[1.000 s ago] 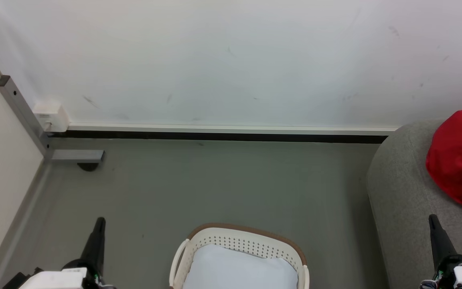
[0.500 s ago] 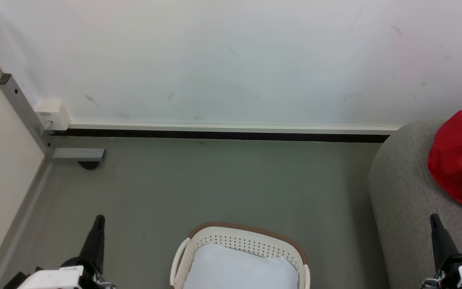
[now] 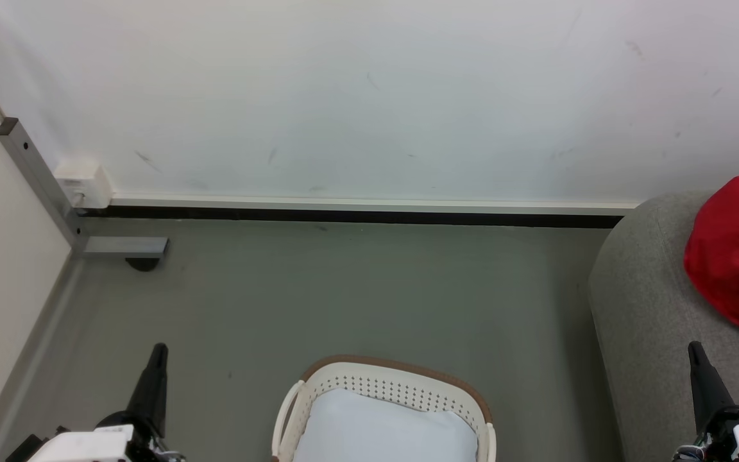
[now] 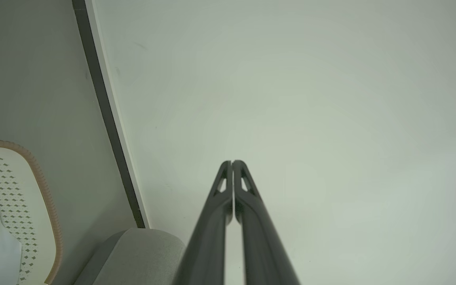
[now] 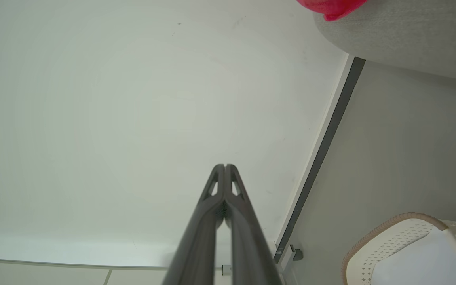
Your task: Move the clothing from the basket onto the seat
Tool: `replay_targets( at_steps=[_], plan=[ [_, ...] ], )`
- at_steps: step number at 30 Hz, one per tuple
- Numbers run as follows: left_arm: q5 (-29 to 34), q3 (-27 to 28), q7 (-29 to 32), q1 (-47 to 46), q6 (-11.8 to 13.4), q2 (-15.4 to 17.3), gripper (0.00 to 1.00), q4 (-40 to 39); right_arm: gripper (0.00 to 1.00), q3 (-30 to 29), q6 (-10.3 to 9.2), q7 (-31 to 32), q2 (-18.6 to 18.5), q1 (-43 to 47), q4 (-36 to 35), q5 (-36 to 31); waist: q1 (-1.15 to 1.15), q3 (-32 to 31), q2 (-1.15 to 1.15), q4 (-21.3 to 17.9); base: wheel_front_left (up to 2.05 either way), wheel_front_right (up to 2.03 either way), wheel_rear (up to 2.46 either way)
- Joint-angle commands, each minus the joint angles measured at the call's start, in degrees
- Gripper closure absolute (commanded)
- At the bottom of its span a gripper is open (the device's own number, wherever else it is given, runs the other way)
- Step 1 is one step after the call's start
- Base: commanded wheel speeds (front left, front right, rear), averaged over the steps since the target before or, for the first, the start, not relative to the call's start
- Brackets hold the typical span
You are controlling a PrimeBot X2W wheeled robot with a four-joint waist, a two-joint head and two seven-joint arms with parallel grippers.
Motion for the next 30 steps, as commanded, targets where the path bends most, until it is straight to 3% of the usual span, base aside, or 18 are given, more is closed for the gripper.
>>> replay_targets(
  at_steps=[1,30],
  plan=[
    [-0.77,0.11,0.25,-0.50,-0.25,0.11,1.00,0.01,1.00,-0.27,-0.12,0.03,0.07,-0.69,-0.26,-0.11,0.00,0.00,0.00,0.00,0.00,0.00,0.00],
    [-0.78,0.09,0.23,-0.50,-0.25,0.11,1.00,0.00,1.00,-0.35,-0.12,0.15,0.15,-0.70,-0.25,-0.23,0.00,0.00,0.00,0.00,0.00,0.00,0.00]
  ],
)
